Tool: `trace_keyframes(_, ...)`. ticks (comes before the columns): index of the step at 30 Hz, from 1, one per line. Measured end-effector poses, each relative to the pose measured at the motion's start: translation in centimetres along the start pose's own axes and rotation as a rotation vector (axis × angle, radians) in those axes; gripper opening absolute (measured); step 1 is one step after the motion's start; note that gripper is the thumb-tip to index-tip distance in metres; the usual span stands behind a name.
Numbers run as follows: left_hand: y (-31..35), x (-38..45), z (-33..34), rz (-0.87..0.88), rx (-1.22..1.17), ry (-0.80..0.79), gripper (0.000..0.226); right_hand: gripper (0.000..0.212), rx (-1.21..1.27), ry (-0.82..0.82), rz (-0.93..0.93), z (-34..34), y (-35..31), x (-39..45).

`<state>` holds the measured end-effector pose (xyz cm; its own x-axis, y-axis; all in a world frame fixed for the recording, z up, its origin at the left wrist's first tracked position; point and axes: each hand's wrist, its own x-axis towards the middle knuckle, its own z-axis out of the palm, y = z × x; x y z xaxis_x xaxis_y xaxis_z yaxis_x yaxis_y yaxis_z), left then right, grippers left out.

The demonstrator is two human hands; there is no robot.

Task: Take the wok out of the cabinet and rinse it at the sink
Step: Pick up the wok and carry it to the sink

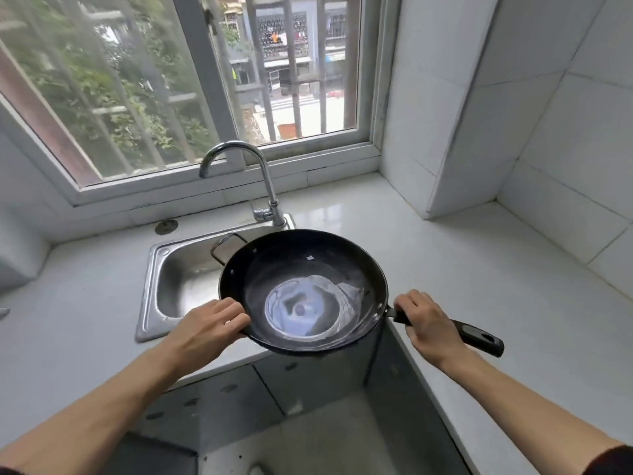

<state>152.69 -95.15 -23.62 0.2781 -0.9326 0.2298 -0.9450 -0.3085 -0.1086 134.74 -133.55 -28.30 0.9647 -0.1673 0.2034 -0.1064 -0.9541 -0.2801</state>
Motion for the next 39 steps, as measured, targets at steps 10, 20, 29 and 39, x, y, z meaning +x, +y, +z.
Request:
trace_keyframes(10,-8.9,-9.3,0.4,-0.079,0.003,0.045,0.015,0.041,-0.032,-0.066,-0.106,4.4,-10.2,8.8)
trace_keyframes(20,-18.2,-15.5,3.2,-0.099,-0.016,0.092,0.01,0.043,-0.087,-0.067,-0.107,8.9,-18.5,13.9)
trace_keyframes(29,-21.2,-15.4,6.1,-0.21,-0.076,0.015,0.021,0.047,-0.104,-0.147,-0.081,11.7,-18.5,18.6)
trace_keyframes(39,-24.3,-13.4,8.6,-0.29,-0.126,-0.063,0.025,0.051,-0.023,-0.158,-0.122,14.4,-17.2,23.1)
